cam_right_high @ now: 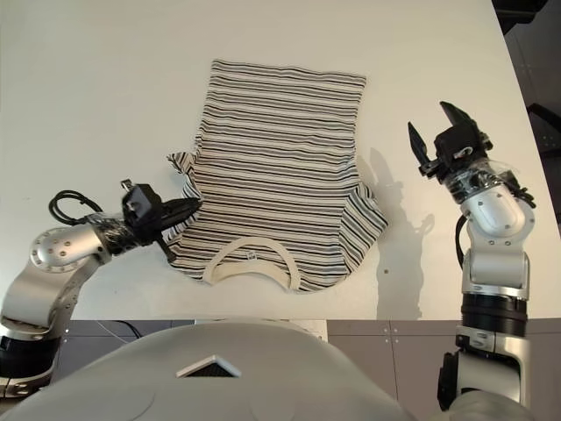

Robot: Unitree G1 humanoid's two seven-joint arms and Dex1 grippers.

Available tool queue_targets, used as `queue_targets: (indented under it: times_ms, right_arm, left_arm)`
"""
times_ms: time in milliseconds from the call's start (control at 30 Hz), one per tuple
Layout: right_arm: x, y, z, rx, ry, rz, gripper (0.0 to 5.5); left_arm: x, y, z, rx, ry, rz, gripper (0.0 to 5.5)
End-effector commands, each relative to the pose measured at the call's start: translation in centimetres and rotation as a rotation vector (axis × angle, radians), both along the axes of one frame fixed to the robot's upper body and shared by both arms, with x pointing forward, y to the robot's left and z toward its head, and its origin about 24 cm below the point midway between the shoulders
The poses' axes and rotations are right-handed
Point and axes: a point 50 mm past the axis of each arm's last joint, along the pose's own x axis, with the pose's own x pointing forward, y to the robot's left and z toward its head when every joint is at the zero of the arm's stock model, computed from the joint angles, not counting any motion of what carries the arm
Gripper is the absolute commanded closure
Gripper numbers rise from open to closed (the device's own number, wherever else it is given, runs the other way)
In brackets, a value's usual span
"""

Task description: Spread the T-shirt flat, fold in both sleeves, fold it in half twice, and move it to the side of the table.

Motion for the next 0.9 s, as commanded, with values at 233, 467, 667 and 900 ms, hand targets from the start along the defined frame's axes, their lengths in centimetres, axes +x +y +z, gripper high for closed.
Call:
queue_targets:
  times_ms: [233, 467, 667, 900]
  right_arm:
    - [1.2, 0.1, 0.3, -0.012, -0.006, 0.020, 2.97]
    - [1.2, 0.0, 0.3, -0.016, -0.006, 0.025, 2.97]
    - [-1.1, 1.0, 0.2, 0.109, 0.159, 0.189, 2.97]
    - [-7.4, 1.5, 0.2, 0.217, 0.620, 0.506, 2.97]
  left_arm:
    - [-0.1, -0.5, -2.3, 0.188, -0.066, -0.164, 5.38]
    - [-0.2, -2.0, 0.8, -0.045, -0.071, -0.180, 4.71]
    - [2.4, 1.9, 2.1, 0.012, -0.137, -0.057, 4.71]
    - [-1.5, 3.0, -4.0, 0.265, -0.089, -0.292, 4.71]
